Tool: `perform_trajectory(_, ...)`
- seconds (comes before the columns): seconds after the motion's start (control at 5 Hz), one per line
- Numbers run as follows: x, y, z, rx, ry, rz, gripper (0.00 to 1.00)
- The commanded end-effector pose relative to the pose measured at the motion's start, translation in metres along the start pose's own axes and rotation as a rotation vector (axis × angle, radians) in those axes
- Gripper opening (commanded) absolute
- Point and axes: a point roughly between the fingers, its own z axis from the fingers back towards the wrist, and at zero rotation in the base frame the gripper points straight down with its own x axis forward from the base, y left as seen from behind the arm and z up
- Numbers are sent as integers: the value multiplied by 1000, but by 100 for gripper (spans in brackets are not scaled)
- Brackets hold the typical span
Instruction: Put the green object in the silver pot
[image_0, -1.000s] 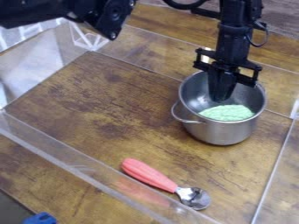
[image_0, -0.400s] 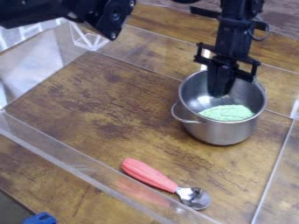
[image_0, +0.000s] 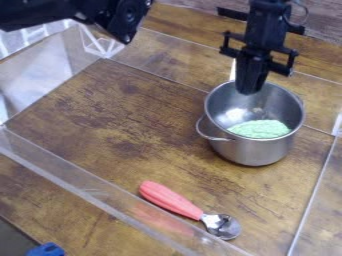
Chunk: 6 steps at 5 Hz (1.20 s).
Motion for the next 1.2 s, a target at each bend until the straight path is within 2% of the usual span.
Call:
perform_trajectory(0.0,-19,6,76,28,-152,15,0)
perform_trajectory(0.2,-26,9,92,38,-161,23,0)
perform_trajectory(0.4,-29,-6,90,36,-161,25,100)
perform_trajectory(0.6,-32,-17,81,40,-161,31,100)
perform_trajectory(0.8,-36,-16,80,30,-157,76,100)
perform_trajectory(1.0,-40,-18,70,7,-129,120,100)
